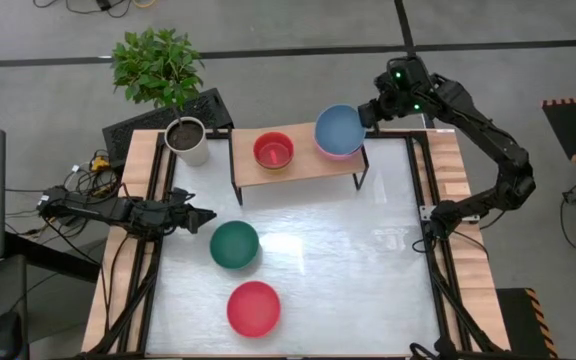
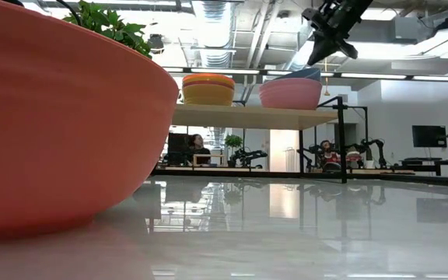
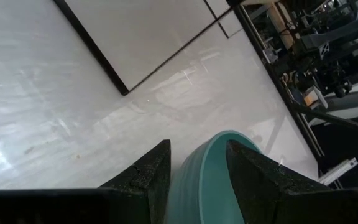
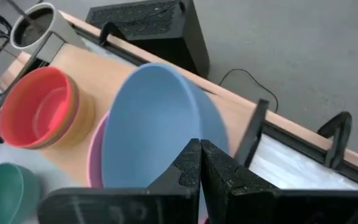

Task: Place and stack bowls onto a shelf
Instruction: Stack the blue bowl on top of the pink bowl on the shelf

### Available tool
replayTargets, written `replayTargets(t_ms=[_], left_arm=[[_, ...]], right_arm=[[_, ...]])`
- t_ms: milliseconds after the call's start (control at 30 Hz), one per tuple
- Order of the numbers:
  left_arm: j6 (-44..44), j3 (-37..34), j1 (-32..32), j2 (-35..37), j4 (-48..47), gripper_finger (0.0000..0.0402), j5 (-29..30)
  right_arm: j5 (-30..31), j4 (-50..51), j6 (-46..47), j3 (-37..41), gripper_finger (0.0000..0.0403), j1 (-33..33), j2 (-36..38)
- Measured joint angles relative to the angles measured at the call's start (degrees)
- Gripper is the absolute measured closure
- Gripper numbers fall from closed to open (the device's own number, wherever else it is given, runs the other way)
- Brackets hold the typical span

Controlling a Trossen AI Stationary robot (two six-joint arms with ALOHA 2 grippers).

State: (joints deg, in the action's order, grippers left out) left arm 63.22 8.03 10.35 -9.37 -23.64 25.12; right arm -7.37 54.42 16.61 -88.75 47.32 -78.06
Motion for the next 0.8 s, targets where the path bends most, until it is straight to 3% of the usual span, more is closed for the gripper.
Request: replayTargets(t_ms=[433,800], left_arm=[[0.50,0.00,0.00,0.00,0.07,0.0262,1.56],[0.92,0.00,0.00,0.00,0.08,0.0262,1.42]], right_arm=[[-0.09,-2.09,-2.16,0.02,0.0374,-2.10,-0.04],[-0.30,-0.77,-2.10,0.09,0.0374,-2.36,-5.27]])
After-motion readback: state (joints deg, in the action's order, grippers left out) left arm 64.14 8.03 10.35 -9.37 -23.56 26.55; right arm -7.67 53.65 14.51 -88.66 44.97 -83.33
